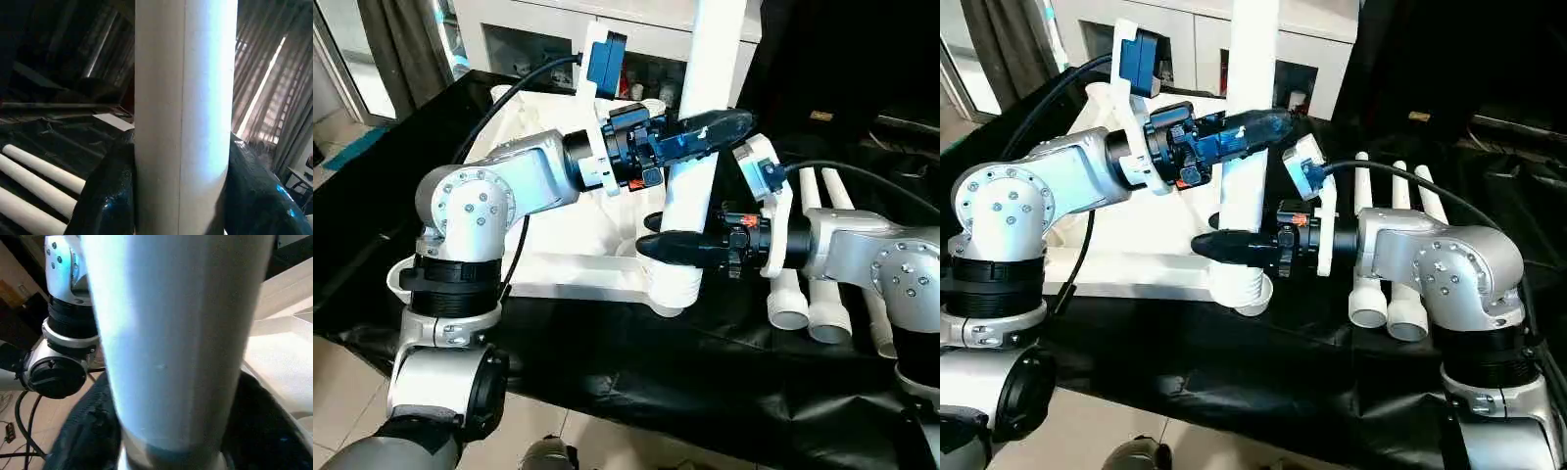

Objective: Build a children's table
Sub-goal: Pick table leg

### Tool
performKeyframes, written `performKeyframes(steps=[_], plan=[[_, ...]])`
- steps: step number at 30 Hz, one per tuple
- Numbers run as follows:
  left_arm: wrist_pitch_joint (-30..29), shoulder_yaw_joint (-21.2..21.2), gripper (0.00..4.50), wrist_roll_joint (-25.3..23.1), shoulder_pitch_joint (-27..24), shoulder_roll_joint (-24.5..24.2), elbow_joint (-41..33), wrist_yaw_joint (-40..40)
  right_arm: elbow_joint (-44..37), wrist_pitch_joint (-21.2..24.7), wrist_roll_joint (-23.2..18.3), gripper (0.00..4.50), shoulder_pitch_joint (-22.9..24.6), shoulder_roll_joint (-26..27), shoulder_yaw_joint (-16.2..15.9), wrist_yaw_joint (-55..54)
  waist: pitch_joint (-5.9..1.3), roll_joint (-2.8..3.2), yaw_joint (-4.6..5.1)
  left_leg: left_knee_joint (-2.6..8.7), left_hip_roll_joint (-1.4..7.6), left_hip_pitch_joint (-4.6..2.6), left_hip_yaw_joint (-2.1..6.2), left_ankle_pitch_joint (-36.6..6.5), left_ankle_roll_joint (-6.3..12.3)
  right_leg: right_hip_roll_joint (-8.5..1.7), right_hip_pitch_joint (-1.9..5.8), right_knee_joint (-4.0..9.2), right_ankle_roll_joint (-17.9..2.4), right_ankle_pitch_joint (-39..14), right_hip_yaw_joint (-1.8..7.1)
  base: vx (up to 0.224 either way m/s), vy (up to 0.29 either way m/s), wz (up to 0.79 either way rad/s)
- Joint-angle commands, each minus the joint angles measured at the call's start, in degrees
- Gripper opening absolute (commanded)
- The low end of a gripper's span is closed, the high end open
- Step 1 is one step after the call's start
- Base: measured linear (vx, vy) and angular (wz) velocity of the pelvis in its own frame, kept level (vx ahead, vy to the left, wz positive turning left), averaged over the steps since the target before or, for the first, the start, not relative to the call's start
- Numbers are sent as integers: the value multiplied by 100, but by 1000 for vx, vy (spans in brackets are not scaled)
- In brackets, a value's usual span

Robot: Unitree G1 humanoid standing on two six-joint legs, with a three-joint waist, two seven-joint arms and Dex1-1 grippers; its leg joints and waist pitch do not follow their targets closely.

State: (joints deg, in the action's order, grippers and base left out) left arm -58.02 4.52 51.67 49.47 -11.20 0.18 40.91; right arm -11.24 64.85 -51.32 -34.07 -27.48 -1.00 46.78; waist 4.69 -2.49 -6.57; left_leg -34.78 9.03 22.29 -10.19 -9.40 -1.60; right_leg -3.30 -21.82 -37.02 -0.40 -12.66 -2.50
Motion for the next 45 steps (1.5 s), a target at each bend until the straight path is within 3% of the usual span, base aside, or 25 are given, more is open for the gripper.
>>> performKeyframes(steps=[1,7,15,18,21,23,28,32,33,34,35,37,39,40,41,42,43,45], plan=[[-102,-141,185,105,65,-31,-226,139,-12,-3,66,237,-18,-90,97,-62,-492,11,-18,346,372,-132,132,-604,-195,-510,280,445,-1209,-445,280,0,0,0],[-115,-139,185,105,91,-47,-225,147,-11,-32,70,196,-3,-70,87,-87,-493,16,-19,348,375,-136,134,-617,-215,-507,274,440,-1204,-448,278,0,0,0],[71,-74,185,-46,124,58,-99,-122,-19,-132,129,193,47,-26,72,-155,-495,12,-24,344,375,-128,133,-599,-209,-515,283,440,-1212,-403,280,0,0,0],[58,31,255,71,136,84,-99,-110,-26,-233,170,193,74,30,86,-195,-493,6,-25,345,372,-130,131,-616,-204,-516,281,439,-1221,-415,278,0,0,0],[320,272,276,119,111,259,-149,-339,-75,-496,193,193,148,183,168,-230,-497,-3,-25,338,372,-123,130,-597,-202,-522,282,436,-1272,-367,276,0,0,0],[811,331,289,-192,92,306,-127,-494,-83,-645,169,193,186,320,268,-298,-492,1,-34,345,378,-116,137,-622,-162,-531,288,463,-1247,-411,282,0,0,0],[1667,1219,298,156,293,717,80,-990,-103,-1061,111,193,286,678,540,-500,-507,-10,-21,335,377,-118,139,-613,-144,-534,296,446,-1283,-271,269,0,0,0],[1915,1828,298,350,437,566,372,-1291,-25,-1640,442,193,348,857,647,-773,-492,-3,-10,344,363,-124,136,-693,-159,-513,269,458,-1196,-427,266,0,0,0],[1953,1727,298,171,370,420,386,-1210,16,-1796,588,193,350,897,655,-891,-493,1,-1,347,362,-125,139,-675,-179,-508,269,445,-1159,-440,266,0,0,0],[2184,1052,298,-737,50,-93,289,-757,156,-2126,812,193,332,1030,723,-1104,-493,14,-2,354,367,-136,141,-653,-206,-506,252,450,-1085,-482,268,0,0,0],[2401,594,298,-1270,-154,-385,235,-457,220,-2325,936,193,336,1088,748,-1168,-483,24,42,391,383,-137,147,-684,-236,-485,222,446,-859,-661,278,0,0,0],[3048,-555,298,-2470,-713,-1085,241,177,539,-2534,1427,193,335,1046,643,-1555,-485,38,18,419,413,-174,175,-695,-285,-519,185,503,-625,-914,286,0,0,0],[3261,-862,298,-2758,-892,-1232,269,339,652,-2636,1550,193,363,1081,666,-1713,-490,57,32,428,410,-207,143,-759,-456,-499,159,475,-586,-930,289,0,0,0],[3548,-1206,298,-2981,-1126,-1366,297,611,821,-2743,1674,193,390,1164,753,-2011,-499,78,21,424,408,-235,124,-782,-506,-498,137,466,-686,-772,295,0,0,0],[3548,-1206,298,-2981,-1126,-1366,297,611,821,-2743,1674,193,390,1164,753,-2011,-507,77,17,428,416,-232,127,-766,-510,-503,138,455,-743,-665,292,0,0,0],[3667,-1468,298,-3044,-1322,-1469,263,886,905,-2809,1735,193,436,1234,821,-2202,-515,56,13,437,409,-194,131,-710,-536,-504,167,406,-888,-354,275,0,0,0],[3667,-1468,298,-3044,-1322,-1469,263,886,905,-2809,1735,193,436,1234,821,-2202,-516,51,30,436,399,-179,119,-700,-525,-497,179,386,-929,-254,275,0,0,0],[4116,-2079,298,-3386,-1671,-1691,344,1411,1030,-3106,1971,193,584,1392,846,-2463,-509,17,37,434,386,-140,123,-654,-448,-518,205,393,-976,-169,278,0,0,0]])
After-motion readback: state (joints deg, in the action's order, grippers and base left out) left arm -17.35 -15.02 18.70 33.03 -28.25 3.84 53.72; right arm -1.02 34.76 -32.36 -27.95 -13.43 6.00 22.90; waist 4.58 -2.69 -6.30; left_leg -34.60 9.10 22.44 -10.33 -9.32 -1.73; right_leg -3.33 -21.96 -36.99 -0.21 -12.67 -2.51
